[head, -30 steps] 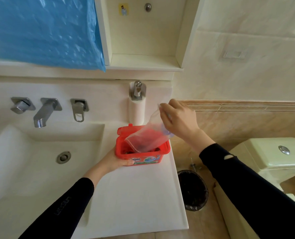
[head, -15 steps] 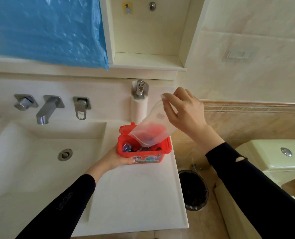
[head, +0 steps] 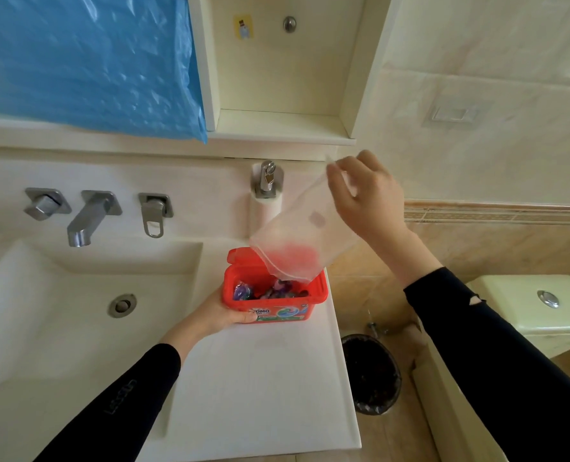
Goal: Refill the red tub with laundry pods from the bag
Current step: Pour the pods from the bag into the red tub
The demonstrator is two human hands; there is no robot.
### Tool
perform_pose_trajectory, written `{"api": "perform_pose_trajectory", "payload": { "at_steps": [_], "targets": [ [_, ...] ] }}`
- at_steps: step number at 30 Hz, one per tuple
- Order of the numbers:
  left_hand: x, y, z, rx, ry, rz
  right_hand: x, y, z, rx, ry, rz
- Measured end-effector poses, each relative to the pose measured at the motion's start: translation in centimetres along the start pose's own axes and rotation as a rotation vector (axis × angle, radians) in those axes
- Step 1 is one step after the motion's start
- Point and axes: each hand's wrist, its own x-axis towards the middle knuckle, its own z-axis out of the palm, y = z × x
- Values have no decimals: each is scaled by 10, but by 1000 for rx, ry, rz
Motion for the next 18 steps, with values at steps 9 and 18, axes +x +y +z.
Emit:
{"api": "perform_pose_trajectory", "payload": {
  "at_steps": [9,18],
  "targets": [
    [-1,0,-1,27,0,6,-64,48,16,448,-237,840],
    [-5,7,1,58,1,32,-128,57,23,631,-403,1238]
  ]
}}
